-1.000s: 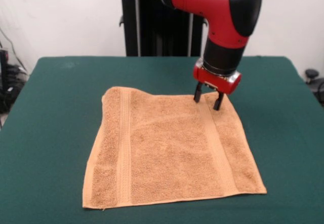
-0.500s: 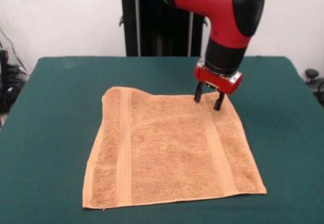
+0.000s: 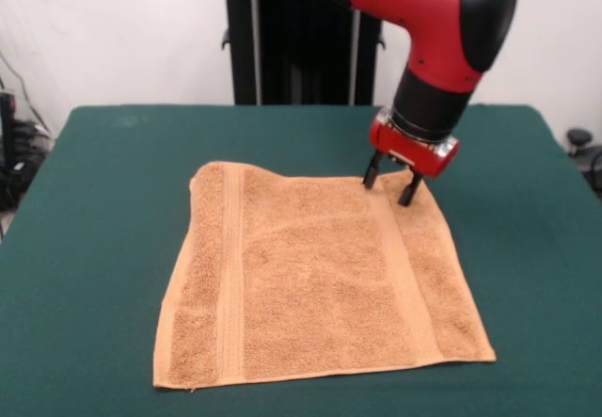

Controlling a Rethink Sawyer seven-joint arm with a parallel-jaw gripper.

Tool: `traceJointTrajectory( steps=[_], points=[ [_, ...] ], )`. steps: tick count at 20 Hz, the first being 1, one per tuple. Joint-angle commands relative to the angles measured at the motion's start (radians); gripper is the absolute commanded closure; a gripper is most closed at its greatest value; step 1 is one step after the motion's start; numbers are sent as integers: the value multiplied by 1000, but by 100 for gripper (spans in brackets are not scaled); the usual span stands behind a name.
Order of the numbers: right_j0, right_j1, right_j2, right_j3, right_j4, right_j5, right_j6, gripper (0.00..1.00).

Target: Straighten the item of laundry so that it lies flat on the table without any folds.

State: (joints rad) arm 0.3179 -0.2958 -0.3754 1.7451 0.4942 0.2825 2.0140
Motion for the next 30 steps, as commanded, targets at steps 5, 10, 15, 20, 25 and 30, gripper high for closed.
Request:
traceJointTrajectory(
  steps=[5,10,15,20,25,30],
  points=[
    [126,231,149,-208,177,47,349,0],
    [138,235,136,-215,198,67,344,0],
    [164,256,121,-247,231,97,389,0],
    [207,302,83,-319,274,152,471,0],
    [240,339,43,-375,297,198,542,0],
    [292,404,-66,-473,260,313,627,0]
  ],
)
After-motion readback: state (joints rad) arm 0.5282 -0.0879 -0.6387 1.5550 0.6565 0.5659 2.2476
